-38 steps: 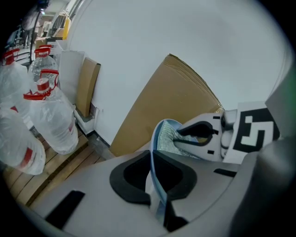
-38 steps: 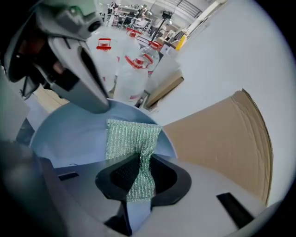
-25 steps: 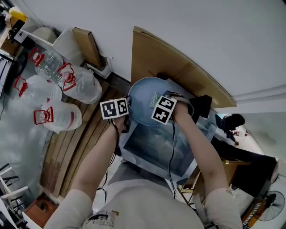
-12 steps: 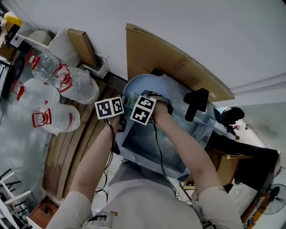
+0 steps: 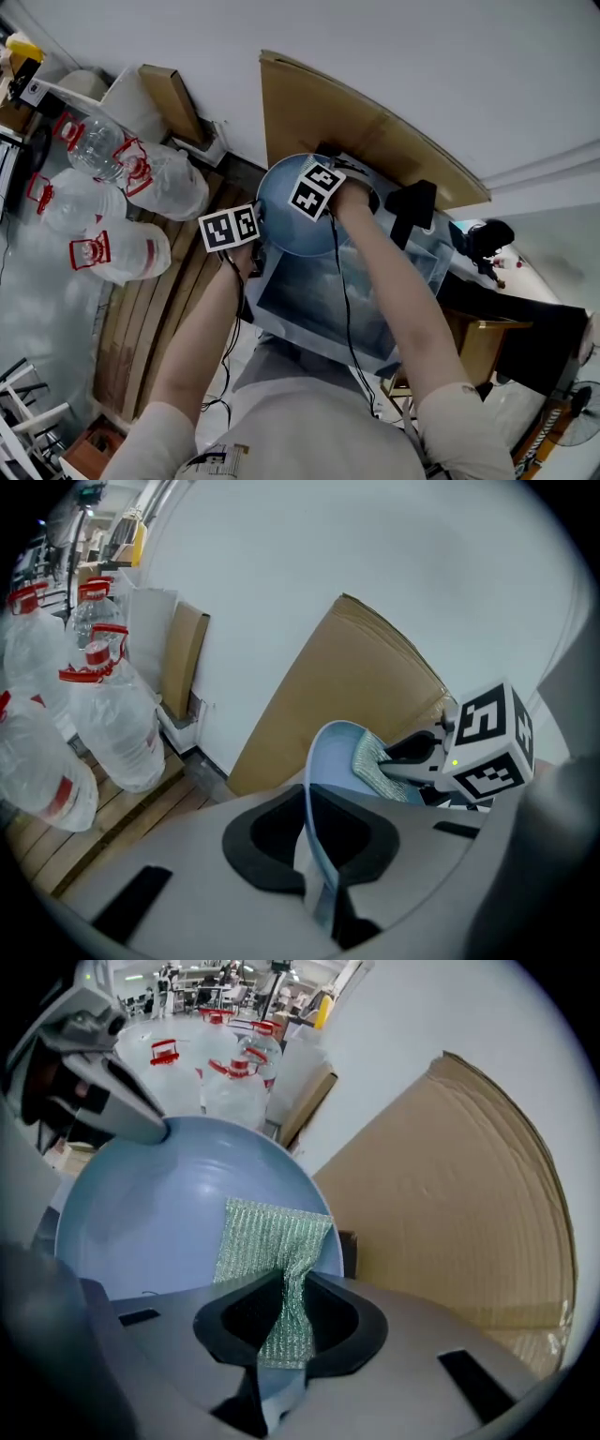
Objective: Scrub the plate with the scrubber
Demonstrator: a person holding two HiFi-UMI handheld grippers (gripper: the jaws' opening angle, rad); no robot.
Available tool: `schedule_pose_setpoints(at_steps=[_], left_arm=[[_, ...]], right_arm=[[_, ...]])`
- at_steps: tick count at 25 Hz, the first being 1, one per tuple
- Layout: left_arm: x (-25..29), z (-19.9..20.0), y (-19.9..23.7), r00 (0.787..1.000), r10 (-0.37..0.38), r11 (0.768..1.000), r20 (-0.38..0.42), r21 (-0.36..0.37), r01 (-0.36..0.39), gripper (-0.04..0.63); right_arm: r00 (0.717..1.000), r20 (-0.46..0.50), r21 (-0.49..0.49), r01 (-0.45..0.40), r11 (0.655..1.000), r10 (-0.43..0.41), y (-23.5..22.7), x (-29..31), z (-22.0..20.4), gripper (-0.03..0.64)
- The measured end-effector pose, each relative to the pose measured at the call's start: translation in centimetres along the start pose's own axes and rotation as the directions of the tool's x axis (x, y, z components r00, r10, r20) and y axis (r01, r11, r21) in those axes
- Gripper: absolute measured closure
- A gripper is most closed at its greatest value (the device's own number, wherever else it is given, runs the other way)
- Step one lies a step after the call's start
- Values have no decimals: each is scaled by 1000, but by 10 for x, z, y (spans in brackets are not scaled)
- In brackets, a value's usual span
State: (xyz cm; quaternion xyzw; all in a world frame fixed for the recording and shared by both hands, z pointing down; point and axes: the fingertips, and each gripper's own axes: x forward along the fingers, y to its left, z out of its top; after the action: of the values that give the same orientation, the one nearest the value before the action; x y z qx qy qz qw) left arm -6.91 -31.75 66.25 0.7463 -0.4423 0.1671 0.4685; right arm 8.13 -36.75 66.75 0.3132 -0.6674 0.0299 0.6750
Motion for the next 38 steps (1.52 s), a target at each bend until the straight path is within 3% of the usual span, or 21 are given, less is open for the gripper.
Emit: schedule_pose_setpoints(at_steps=[7,11,13,15,17,20,25,28,30,34,38], left_arm=[[0,2,2,999,30,997,23,-70,-28,566],[-1,0,2,999,38,995,19,-98,-36,561],[-3,-3,4,999,51,992,18,-119,-49,553],[-8,-4,9,997,76,991,20,-110,-73,475],[-16,-5,13,995,92,992,29,-91,-89,428],[-35,-2,12,993,105,994,61,-47,-102,426],[-84,21,-20,982,68,982,175,161,-97,428],[-124,40,-51,960,-1,952,280,295,-85,438],[-158,55,-71,930,-32,921,366,373,-114,503],[-216,74,-103,868,-95,851,487,492,-183,525],[-264,79,-128,826,-146,780,545,577,-243,534]], right_arm=[[991,70,-42,-113,993,116,54,-31,-36,514],[955,208,95,-235,967,211,86,-53,-28,512],[928,289,245,-311,918,237,90,-64,-26,511],[891,383,389,-395,832,244,93,-79,-24,511],[840,497,454,-464,760,216,92,-99,-16,511],[780,612,488,-502,713,131,84,-135,-10,511],[661,749,537,-559,632,-51,62,-207,-11,511],[586,793,549,-574,607,-164,46,-254,-18,511],[534,812,552,-572,607,-235,36,-286,-23,511],[436,829,553,-551,624,-350,22,-348,-35,511],[353,840,543,-539,644,-413,20,-401,-46,511]])
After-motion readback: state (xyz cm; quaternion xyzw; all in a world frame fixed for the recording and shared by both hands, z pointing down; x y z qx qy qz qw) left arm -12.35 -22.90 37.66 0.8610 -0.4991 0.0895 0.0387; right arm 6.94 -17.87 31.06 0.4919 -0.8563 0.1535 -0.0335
